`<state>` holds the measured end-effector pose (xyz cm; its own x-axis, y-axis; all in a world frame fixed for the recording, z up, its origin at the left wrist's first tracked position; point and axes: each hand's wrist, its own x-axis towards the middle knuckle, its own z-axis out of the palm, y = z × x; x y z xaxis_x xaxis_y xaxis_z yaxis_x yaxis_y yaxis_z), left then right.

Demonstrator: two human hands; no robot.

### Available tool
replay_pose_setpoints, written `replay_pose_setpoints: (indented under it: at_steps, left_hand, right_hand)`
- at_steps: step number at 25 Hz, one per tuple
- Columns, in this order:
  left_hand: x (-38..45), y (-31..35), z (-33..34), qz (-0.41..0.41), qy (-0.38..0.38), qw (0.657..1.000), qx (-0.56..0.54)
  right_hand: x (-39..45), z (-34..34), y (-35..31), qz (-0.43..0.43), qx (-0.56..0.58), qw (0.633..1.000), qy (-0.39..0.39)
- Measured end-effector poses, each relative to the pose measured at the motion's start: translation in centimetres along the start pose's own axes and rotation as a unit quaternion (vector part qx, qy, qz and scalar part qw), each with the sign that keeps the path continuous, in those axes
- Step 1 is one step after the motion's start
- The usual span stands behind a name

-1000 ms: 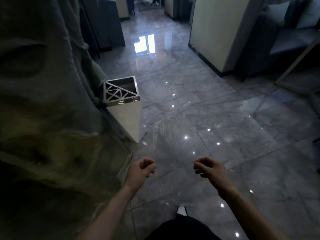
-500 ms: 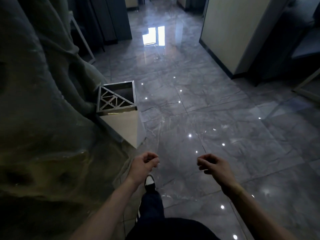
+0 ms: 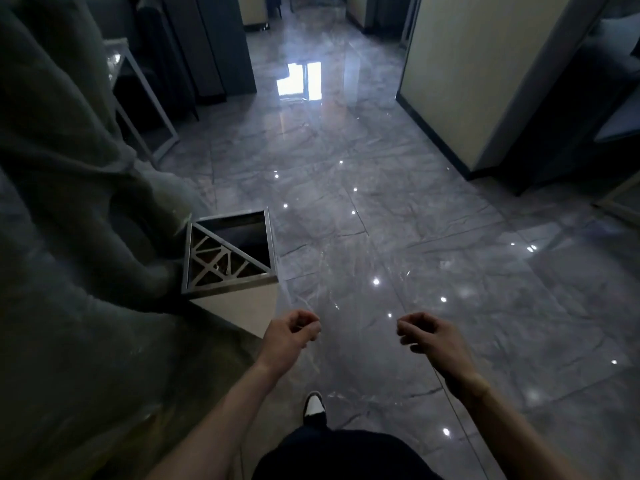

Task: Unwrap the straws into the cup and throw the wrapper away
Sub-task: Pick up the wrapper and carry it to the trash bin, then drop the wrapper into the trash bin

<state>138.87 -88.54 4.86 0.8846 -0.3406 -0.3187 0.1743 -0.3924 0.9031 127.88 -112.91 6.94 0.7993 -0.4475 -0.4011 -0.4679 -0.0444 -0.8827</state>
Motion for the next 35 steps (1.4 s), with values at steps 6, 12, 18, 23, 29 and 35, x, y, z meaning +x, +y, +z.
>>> replay_pose_setpoints:
  at_steps: [6,12,18,23,29,35]
  left_hand:
    - [9.2,2.3,-2.6,-0.01,-0.008,1.0,-0.016]
    - [17.6,5.0,-1.4,-0.017,0.011,0.999,-0.025]
    - [25.9,9.4,1.5,-0.032,0.069,0.995,-0.06]
    - [31.5,13.4,3.9,-0.045,0.127,0.988,-0.071]
    - [34.6,15.0,3.1,-0.066,0.201,0.97,-0.117]
    - [34.5,12.9,-0.7,-0.107,0.291,0.935,-0.173]
  right_hand:
    - [7.8,1.8,-4.4,-0.001,-0.012,1.0,-0.001]
    - [16.7,0.3,-7.7,-0.004,-0.007,1.0,-0.005]
    - [27.8,-3.1,-12.4,-0.029,-0.025,0.998,-0.054]
    - [36.4,-6.3,-16.7,-0.047,-0.053,0.992,-0.107]
    - [44.0,-4.7,-19.9,-0.049,-0.086,0.976,-0.192]
    - [48.4,2.6,-23.1,-0.077,-0.136,0.943,-0.294]
